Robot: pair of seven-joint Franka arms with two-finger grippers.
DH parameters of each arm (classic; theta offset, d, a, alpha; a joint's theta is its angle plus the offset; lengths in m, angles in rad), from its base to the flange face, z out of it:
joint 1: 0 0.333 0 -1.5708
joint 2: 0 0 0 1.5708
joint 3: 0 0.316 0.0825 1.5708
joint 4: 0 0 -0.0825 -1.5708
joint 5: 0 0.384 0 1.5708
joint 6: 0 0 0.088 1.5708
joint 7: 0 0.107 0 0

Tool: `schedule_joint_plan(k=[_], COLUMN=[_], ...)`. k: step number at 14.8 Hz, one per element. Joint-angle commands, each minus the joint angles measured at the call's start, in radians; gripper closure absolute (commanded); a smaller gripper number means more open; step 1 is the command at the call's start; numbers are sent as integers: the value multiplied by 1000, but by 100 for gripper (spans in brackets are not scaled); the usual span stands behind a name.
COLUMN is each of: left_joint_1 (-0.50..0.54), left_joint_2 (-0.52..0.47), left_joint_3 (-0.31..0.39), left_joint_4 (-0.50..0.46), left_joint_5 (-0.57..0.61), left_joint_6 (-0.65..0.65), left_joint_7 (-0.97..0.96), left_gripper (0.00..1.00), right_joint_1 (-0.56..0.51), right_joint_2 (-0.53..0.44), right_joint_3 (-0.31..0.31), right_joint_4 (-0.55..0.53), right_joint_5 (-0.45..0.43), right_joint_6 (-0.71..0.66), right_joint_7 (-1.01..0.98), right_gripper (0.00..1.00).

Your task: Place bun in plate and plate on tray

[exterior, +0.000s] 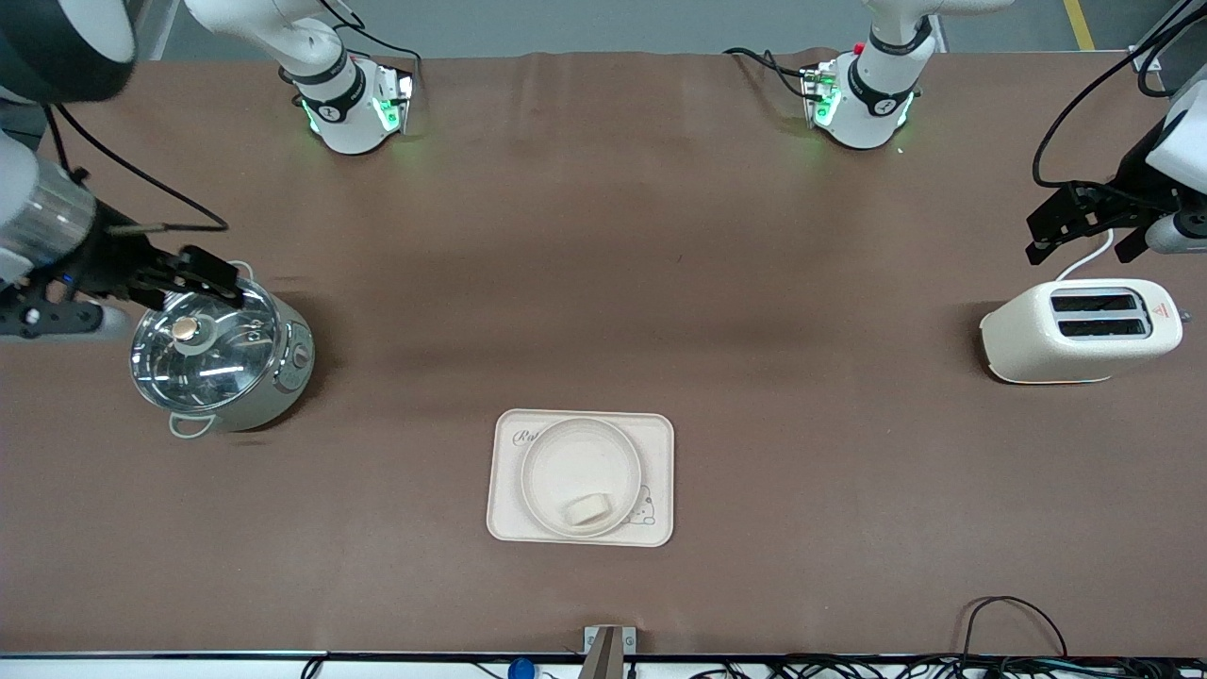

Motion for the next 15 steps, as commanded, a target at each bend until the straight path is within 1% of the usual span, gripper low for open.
schedule_joint_plan(k=[1,4,11,15], left_joint_1=[0,0,2,3], left_joint_2=[4,4,4,7], left_joint_3=[1,1,3,1], left_joint_4=[17,17,19,32], left_joint_5=[-2,-2,1,4], left_joint_6=[-16,-16,-16,-42], left_joint_7=[12,12,9,9], left_gripper=[0,0,0,0], right_joint_1=[-50,-122,-139,-138], right_joint_2=[-127,-194,-195,-193], right_joint_3=[21,21,21,23], right_joint_4=[-136,-188,-187,-188], right_joint_5=[-62,-68,-68,-68], right_joint_6=[21,16,12,10], right_joint_7=[-71,-166,-172,-172], right_gripper=[0,0,0,0])
